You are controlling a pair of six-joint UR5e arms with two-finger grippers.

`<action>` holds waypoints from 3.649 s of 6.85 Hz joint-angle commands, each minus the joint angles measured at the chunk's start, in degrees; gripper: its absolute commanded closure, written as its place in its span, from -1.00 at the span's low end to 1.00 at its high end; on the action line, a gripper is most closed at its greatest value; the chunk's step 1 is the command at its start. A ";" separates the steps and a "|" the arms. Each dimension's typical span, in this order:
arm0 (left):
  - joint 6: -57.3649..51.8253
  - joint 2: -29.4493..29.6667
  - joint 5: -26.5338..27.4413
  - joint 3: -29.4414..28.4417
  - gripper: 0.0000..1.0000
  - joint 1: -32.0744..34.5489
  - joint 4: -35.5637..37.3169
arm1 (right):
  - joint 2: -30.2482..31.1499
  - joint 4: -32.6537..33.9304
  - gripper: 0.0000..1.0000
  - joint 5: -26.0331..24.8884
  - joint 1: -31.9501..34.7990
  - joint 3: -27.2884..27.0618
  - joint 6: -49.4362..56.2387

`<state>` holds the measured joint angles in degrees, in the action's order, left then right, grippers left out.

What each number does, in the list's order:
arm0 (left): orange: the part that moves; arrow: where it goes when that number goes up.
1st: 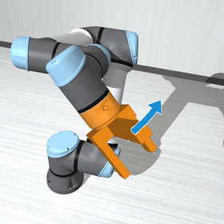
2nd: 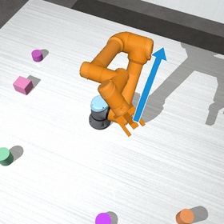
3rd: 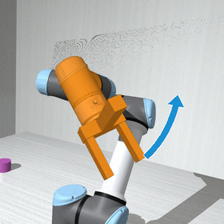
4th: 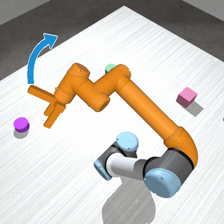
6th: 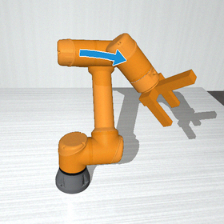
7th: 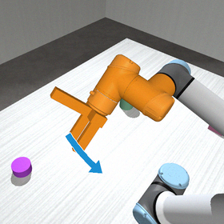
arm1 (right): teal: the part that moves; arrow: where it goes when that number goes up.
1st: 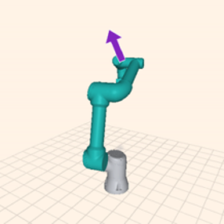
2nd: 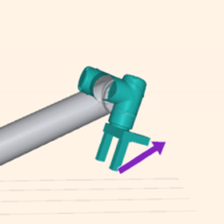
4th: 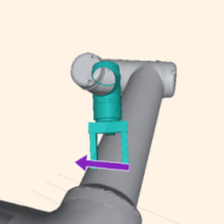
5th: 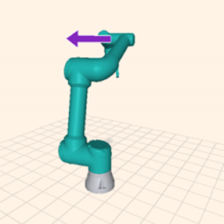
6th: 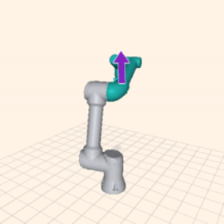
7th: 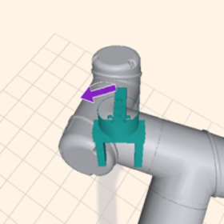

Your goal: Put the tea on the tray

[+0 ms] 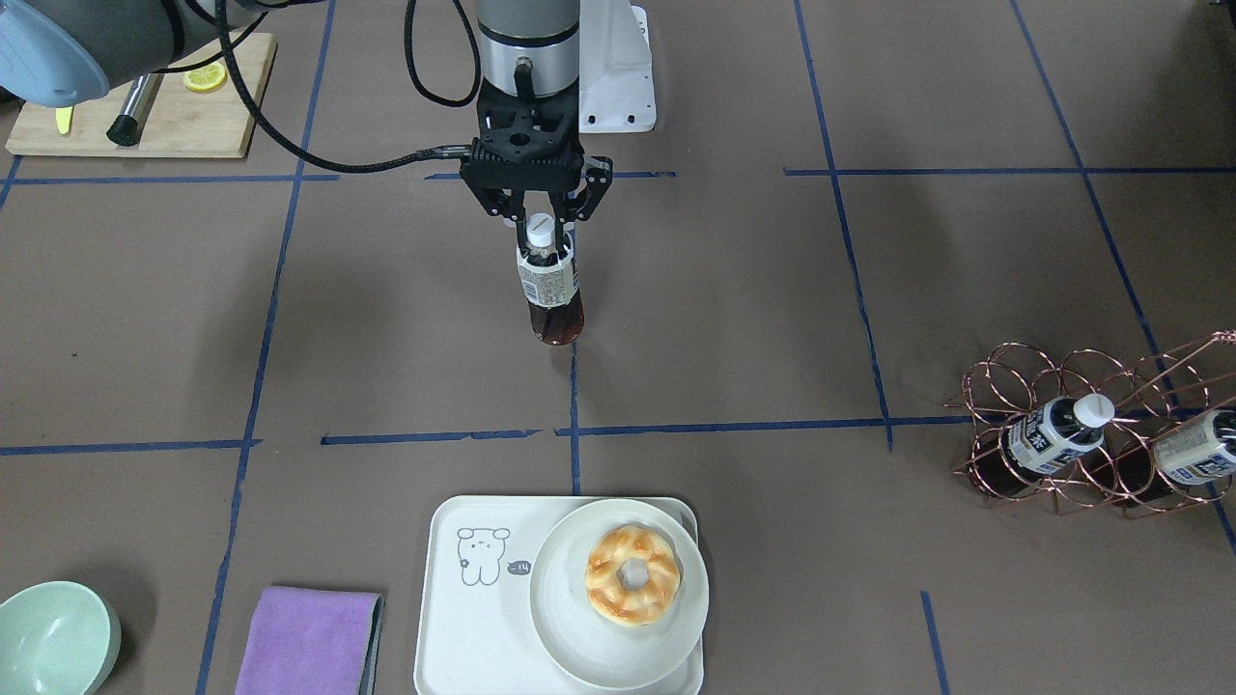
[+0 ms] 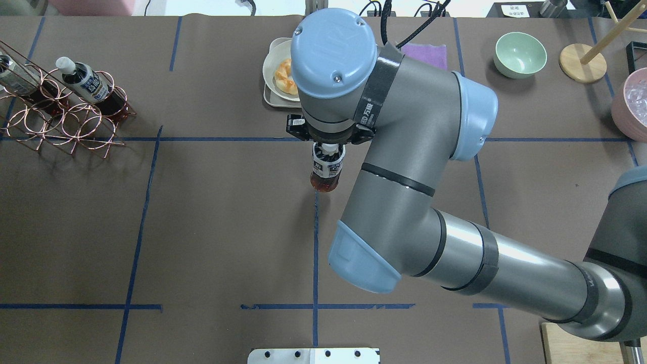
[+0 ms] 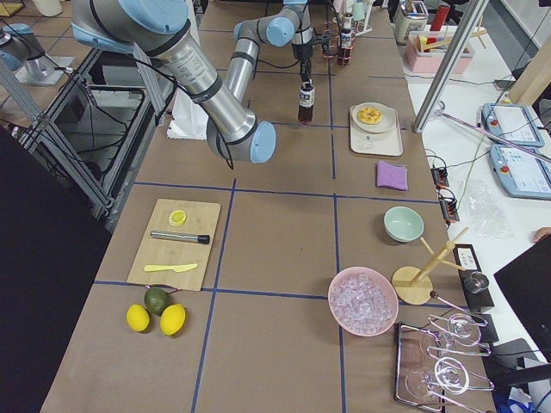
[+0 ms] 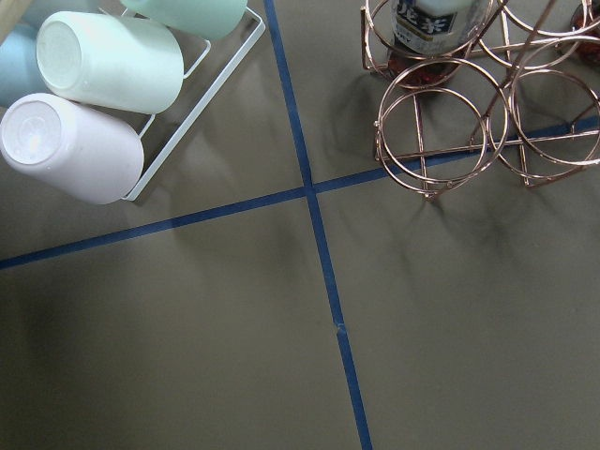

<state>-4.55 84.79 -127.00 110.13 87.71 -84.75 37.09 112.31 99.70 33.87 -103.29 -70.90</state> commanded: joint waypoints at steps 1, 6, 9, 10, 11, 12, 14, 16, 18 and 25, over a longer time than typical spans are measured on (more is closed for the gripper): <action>0.07 0.02 0.00 0.00 -1.00 0.00 0.03 | -0.09 -1.99 1.00 -0.04 5.91 2.11 6.95; 0.07 0.55 -0.09 0.35 -1.00 0.70 0.12 | -5.79 -23.56 1.00 1.71 16.83 28.61 14.82; 0.07 0.81 -0.09 0.35 -1.00 1.41 0.12 | -8.88 -27.05 1.00 2.25 17.11 37.27 14.99; 0.07 0.90 -0.09 0.35 -1.00 1.41 0.12 | -8.88 -29.32 1.00 2.25 17.11 39.11 14.82; 0.07 0.90 -0.09 0.35 -1.00 1.41 0.12 | -8.88 -29.51 1.00 2.25 17.11 39.65 14.74; 0.07 0.90 -0.09 0.35 -1.00 1.41 0.12 | -8.79 -29.51 1.00 2.34 16.94 39.74 14.65; 0.16 1.25 -0.09 0.35 -1.00 1.41 0.12 | -8.61 -29.51 0.77 3.30 16.94 39.75 14.38; 0.16 1.25 -0.09 0.35 -1.00 1.41 0.12 | -8.53 -29.51 -0.54 4.00 16.93 39.75 14.64; 0.33 1.34 -0.09 0.35 -1.00 1.41 0.12 | -8.44 -29.51 -0.91 4.01 16.93 39.75 14.91; 0.33 0.20 -0.61 -3.31 -1.00 2.19 0.91 | 12.00 -0.66 -1.00 16.84 25.09 -5.26 28.93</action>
<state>-4.20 85.46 -127.23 108.95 89.36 -84.00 43.73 103.47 116.17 57.46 -97.63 -46.75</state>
